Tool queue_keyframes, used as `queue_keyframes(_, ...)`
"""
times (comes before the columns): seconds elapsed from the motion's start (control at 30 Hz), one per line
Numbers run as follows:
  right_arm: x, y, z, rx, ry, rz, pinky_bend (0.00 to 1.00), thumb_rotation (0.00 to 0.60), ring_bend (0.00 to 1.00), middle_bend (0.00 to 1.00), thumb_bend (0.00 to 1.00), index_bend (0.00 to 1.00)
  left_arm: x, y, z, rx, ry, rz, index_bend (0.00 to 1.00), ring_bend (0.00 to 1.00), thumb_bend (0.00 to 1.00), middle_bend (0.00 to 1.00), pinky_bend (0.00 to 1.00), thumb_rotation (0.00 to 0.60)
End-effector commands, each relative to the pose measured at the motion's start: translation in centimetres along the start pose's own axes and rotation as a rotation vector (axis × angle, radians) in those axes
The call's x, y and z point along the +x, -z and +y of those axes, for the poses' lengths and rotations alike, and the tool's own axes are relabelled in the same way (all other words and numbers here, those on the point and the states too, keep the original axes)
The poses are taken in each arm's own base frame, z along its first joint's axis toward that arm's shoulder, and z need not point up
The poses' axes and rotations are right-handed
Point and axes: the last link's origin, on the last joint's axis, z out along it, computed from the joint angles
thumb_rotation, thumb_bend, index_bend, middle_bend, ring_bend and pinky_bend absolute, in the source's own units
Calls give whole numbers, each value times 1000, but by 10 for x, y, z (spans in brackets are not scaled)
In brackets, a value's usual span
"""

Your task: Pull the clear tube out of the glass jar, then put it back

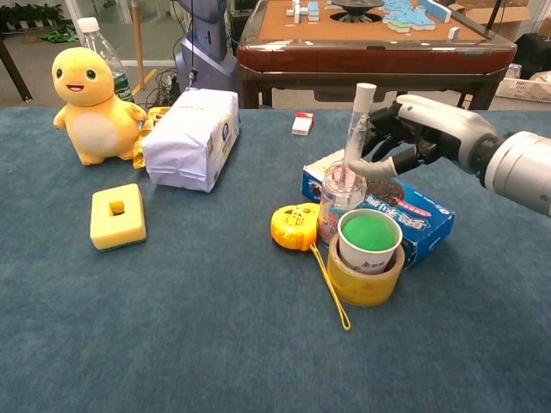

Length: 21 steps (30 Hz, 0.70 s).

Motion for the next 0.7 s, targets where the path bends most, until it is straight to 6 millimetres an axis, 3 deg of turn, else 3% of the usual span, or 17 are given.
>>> queue_keyframes(0.03, 0, 2, 2, -8, 4, -4, 270, 600, 259, 349, 316, 518, 0, 0, 0, -2, 0, -1, 247, 160, 244, 199, 20, 600)
queue_keyframes(0.3, 9, 16, -1, -2, 25, 28, 231, 600, 123, 102, 235, 180, 0, -1, 3, -8, 1, 2, 247, 160, 244, 200, 21, 600)
queue_keyframes(0.53, 42, 59, 13, -47, 149, 167, 222, 600, 110, 77, 235, 154, 0, -4, 3, -12, 0, 3, 247, 160, 244, 199, 21, 600)
queue_keyframes(0.7, 68, 109, 33, -175, 237, 240, 222, 600, 110, 118, 235, 154, -1, -6, 5, -22, 2, 1, 247, 160, 244, 199, 21, 600)
